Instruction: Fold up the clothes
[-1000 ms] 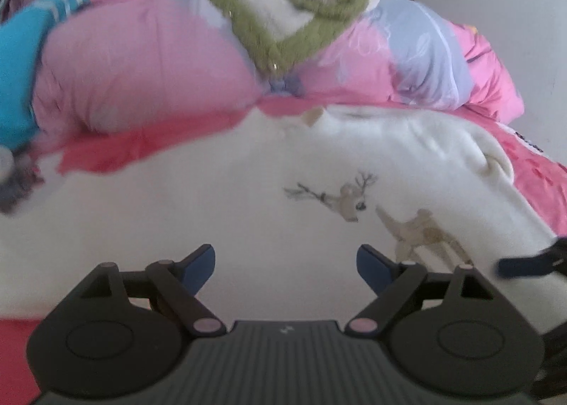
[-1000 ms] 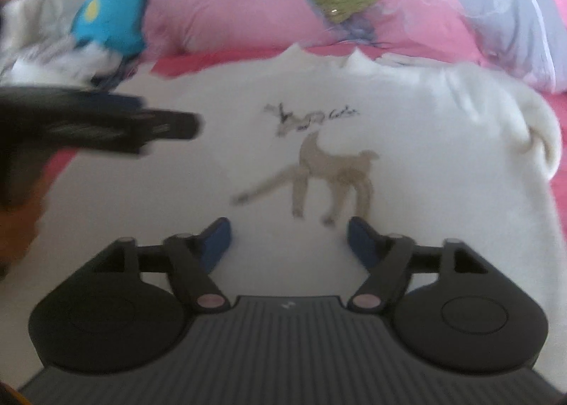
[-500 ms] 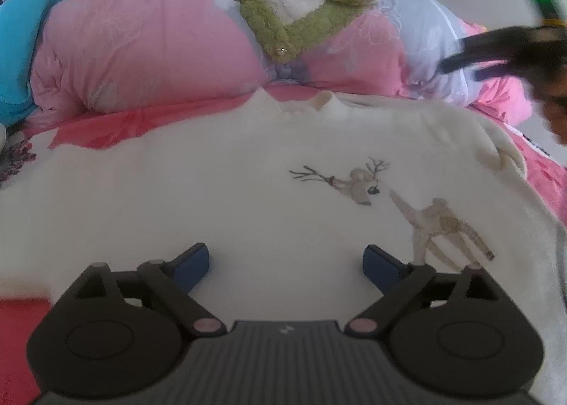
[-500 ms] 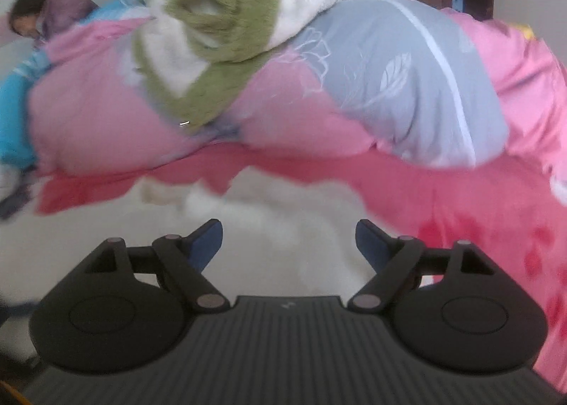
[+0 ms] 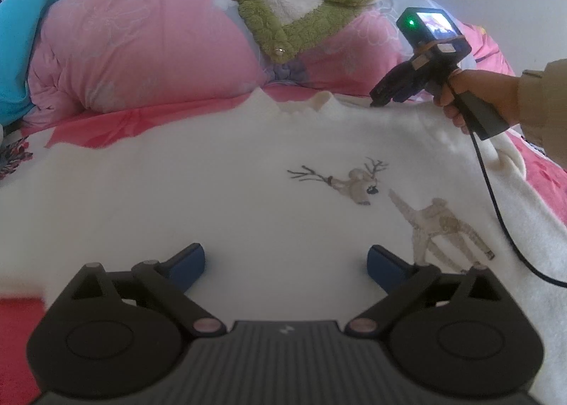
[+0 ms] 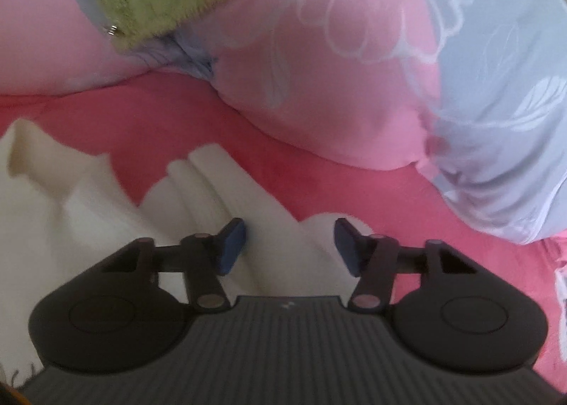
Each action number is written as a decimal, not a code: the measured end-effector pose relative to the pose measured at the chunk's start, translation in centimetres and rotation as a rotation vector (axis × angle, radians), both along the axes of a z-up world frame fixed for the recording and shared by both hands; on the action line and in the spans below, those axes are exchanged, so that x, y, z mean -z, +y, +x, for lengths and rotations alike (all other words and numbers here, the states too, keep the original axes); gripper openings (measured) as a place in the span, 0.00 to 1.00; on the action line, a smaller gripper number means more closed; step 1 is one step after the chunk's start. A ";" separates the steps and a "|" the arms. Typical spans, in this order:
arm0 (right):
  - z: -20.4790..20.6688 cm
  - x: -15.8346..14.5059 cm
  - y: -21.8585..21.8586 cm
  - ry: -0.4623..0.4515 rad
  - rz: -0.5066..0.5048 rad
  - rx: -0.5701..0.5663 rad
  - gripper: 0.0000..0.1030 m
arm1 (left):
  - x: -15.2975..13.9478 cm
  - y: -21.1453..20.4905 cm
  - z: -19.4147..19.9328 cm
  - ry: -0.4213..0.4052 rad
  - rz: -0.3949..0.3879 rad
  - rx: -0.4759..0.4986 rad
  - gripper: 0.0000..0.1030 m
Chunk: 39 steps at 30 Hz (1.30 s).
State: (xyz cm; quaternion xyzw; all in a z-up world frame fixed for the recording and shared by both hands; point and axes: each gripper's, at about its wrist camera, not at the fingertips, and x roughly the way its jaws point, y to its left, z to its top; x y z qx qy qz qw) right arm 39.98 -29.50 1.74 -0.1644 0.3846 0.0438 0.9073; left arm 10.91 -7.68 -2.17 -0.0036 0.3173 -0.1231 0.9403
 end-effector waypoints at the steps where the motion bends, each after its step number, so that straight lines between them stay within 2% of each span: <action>1: 0.0 0.0 -0.3 -0.002 0.021 0.007 0.40 | 0.0 0.0 0.0 -0.001 0.002 0.000 0.96; 3: -0.3 -0.5 -0.8 -0.017 0.056 0.017 0.22 | 0.0 0.0 0.1 -0.001 0.004 0.000 0.96; 6: -0.9 -1.5 -1.8 -0.053 0.101 0.034 0.11 | 0.1 -0.1 0.1 -0.002 0.005 0.000 0.96; 11: -2.8 -4.5 -4.1 -0.150 0.146 0.079 0.10 | 0.1 -0.1 0.1 -0.005 0.003 -0.001 0.96; 17: -6.9 -9.5 -9.5 -0.306 0.246 0.190 0.09 | 0.2 0.1 0.0 -0.007 -0.002 -0.001 0.96; 21: -10.5 -12.3 -15.0 -0.408 0.318 0.285 0.09 | 0.3 0.1 -0.1 -0.009 -0.004 -0.002 0.96; 25: -15.1 -13.6 -21.9 -0.489 0.425 0.438 0.09 | 0.3 0.1 -0.1 -0.011 -0.003 -0.003 0.96; 30: -21.5 -11.7 -30.7 -0.529 0.586 0.650 0.08 | 0.4 0.0 -0.1 -0.011 0.000 -0.004 0.96; 34: -25.6 -7.1 -36.2 -0.511 0.736 0.811 0.08 | 0.4 0.0 -0.1 -0.012 0.002 -0.005 0.96; 36: -26.9 -4.8 -37.9 -0.492 0.797 0.869 0.07 | 0.4 0.0 -0.1 -0.012 0.003 -0.005 0.96; 39: -27.4 -1.9 -39.0 -0.457 0.826 0.906 0.07 | 0.5 0.0 -0.1 -0.013 0.002 -0.006 0.96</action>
